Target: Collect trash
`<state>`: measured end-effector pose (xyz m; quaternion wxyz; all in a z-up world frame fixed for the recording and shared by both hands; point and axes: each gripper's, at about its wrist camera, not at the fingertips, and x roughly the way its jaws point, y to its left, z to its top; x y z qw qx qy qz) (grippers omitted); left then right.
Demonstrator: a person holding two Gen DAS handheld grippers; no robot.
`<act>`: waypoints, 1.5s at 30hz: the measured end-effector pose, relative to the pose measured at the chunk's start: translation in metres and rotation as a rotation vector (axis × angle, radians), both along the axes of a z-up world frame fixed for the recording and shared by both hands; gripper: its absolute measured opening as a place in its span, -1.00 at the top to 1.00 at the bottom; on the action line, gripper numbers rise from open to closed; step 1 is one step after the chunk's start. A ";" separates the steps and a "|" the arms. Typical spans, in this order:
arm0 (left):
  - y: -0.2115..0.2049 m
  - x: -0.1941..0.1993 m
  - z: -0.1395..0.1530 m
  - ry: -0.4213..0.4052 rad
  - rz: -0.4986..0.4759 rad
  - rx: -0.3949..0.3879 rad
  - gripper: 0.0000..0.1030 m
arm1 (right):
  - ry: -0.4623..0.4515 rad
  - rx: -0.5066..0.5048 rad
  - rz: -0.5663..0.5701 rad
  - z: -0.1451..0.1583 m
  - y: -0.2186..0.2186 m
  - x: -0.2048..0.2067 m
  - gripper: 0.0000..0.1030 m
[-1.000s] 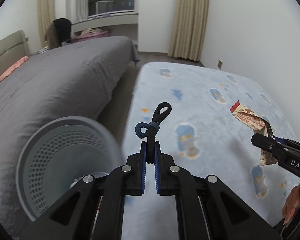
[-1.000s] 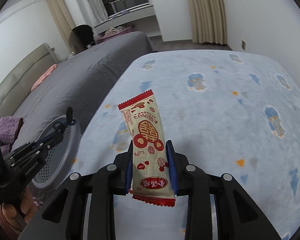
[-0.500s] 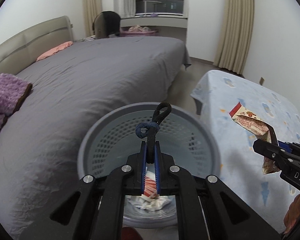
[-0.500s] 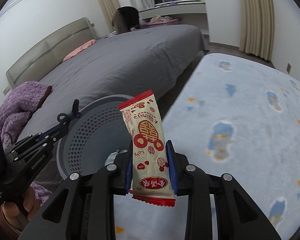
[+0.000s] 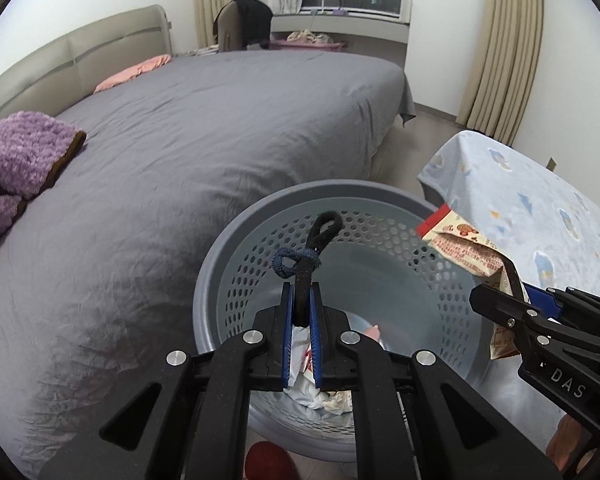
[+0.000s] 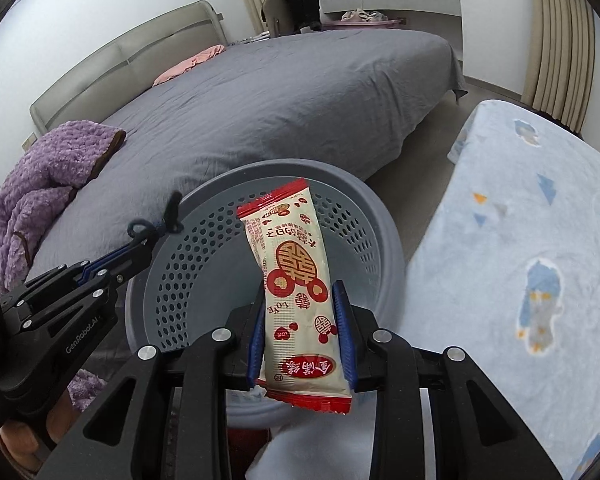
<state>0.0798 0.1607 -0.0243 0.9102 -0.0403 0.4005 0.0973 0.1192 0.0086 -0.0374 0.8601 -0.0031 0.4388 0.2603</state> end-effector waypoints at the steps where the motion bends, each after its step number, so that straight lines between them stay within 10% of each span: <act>1: 0.002 0.000 -0.001 0.005 0.005 -0.001 0.83 | -0.001 0.002 0.003 -0.001 0.001 0.000 0.42; 7: 0.009 0.001 -0.006 0.032 0.028 -0.004 0.44 | -0.002 0.003 -0.005 -0.004 0.004 0.002 0.05; 11: 0.011 -0.005 -0.001 0.006 0.047 0.017 -0.29 | -0.011 0.000 -0.016 -0.003 0.004 -0.001 0.01; 45: 0.018 -0.007 0.006 -0.006 0.103 0.061 -0.87 | -0.017 -0.016 -0.092 -0.002 -0.009 -0.004 -0.24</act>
